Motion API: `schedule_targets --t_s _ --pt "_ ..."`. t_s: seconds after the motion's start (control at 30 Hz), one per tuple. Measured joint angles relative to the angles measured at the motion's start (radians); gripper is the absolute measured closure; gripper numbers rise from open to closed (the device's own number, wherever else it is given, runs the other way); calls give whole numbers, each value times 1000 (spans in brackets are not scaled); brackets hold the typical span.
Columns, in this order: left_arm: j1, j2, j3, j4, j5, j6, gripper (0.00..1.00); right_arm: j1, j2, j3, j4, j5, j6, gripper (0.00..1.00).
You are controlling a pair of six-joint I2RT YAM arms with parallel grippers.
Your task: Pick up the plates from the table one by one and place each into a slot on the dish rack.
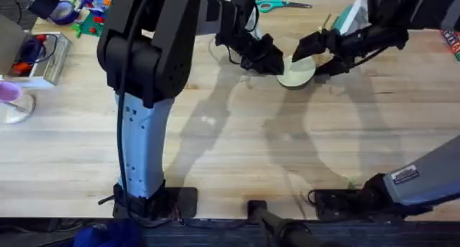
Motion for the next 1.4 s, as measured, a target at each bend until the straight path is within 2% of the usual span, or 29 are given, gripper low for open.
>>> schedule_targets --t_s 0.1,0.3,0.6,0.67,0.77,0.8,1.13,1.4 --pt "0 0 0 0 0 0 959 0 0 0 0 0 0 187" --pt "0 0 0 0 0 0 959 0 0 0 0 0 0 420" --pt "0 0 0 0 0 0 959 0 0 0 -2 0 0 614" --pt "0 0 0 0 0 0 959 0 0 0 -2 1 -1 715" --pt "0 0 0 0 1 0 959 -5 0 0 -3 2 2 935" --pt "0 0 0 0 1 0 959 -8 -1 1 -5 -9 1 956" --pt "2 0 0 3 4 0 959 -9 -2 8 -5 -27 2 973" --pt "2 0 -2 67 -11 3 959 -11 -2 14 17 -25 -1 971"
